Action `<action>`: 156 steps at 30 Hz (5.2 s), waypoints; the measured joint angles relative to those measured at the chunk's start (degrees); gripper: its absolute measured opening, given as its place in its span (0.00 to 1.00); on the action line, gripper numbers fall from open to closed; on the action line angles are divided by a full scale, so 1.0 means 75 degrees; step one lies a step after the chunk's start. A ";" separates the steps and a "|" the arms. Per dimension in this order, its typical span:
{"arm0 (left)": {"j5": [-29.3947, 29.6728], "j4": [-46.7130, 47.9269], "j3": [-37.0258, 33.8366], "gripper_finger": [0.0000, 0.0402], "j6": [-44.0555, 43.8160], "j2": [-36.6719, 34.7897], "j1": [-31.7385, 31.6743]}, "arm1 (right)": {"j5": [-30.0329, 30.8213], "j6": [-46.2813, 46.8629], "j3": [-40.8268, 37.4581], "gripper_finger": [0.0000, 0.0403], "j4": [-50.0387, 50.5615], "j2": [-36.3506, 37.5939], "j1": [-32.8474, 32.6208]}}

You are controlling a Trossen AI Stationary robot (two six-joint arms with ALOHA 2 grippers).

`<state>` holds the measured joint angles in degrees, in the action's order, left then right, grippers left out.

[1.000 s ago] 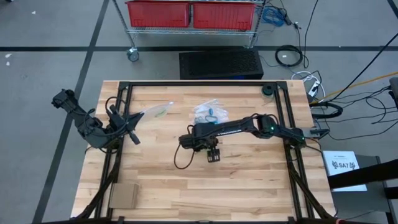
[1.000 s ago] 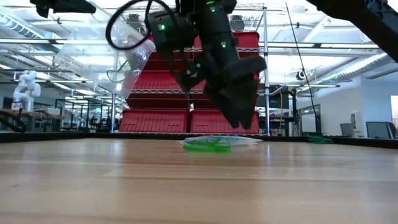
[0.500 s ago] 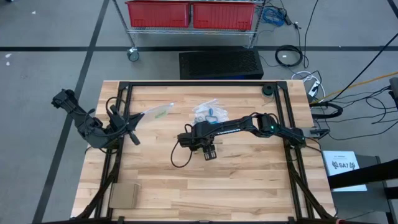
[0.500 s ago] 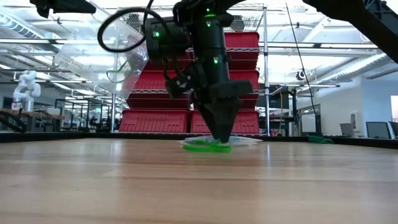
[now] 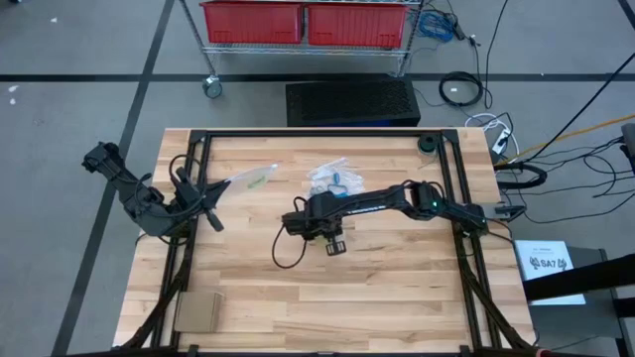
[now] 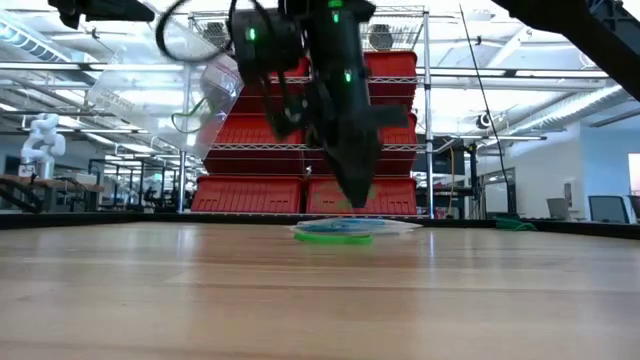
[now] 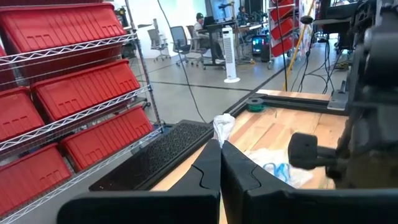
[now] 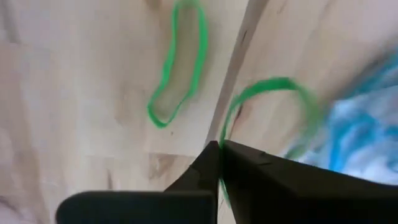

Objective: Sort rubber bands
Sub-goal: Put the green rubber band into the open transparent zip lock bag

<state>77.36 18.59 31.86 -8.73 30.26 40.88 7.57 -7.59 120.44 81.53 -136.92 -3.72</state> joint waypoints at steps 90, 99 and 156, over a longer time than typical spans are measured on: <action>-0.2727 -0.2138 0.0003 0.00 0.1252 0.1265 -0.1603 | 0.1063 -0.0491 0.1839 0.45 -0.4070 0.1358 -0.0160; -0.2713 -0.2122 0.0003 0.00 0.1218 0.1265 -0.1606 | 0.2440 -0.0880 0.1842 0.09 -0.4064 0.1600 -0.0432; -0.3098 -0.2092 0.0003 0.00 0.1241 0.1268 -0.1600 | 0.1750 -0.0510 0.1839 0.00 -0.4163 0.1984 -0.0240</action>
<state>54.13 2.90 31.88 0.58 39.77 28.88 20.69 -11.42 134.23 50.30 -122.04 -5.52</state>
